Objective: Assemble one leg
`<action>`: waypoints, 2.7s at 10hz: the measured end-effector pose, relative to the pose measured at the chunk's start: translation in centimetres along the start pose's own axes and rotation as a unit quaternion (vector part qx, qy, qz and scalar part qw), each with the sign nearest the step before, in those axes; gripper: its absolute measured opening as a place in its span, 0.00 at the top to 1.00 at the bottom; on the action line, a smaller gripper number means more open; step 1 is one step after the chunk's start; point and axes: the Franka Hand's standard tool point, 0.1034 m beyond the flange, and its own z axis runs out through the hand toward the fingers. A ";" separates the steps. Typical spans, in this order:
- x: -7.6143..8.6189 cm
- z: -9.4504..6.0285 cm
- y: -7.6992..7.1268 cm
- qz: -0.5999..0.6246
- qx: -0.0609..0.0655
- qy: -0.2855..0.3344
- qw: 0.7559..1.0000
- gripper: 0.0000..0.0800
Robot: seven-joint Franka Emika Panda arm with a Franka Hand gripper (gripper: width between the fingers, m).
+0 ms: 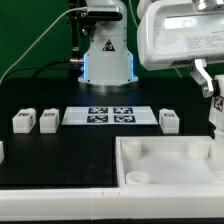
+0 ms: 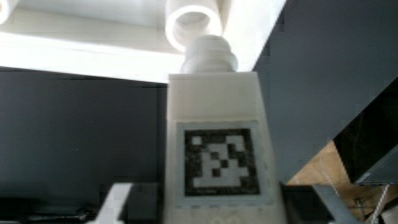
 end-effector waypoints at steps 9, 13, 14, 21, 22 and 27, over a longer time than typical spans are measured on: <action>-1.5 3.5 -0.2 0.007 0.003 -0.001 1.000 0.63; -1.5 3.5 -0.3 0.006 0.004 0.000 1.000 0.63; -1.5 3.5 -0.3 0.006 0.004 0.000 1.000 0.63; -2.0 4.5 -0.1 0.010 0.004 -0.007 1.000 0.63; -2.3 4.6 -0.2 0.010 0.005 -0.016 1.000 0.63; -2.8 4.8 -0.3 0.018 0.001 -0.009 1.000 0.63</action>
Offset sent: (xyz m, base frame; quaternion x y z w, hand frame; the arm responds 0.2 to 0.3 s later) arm 0.0072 0.0096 -0.0227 0.0360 0.0100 0.0138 0.9992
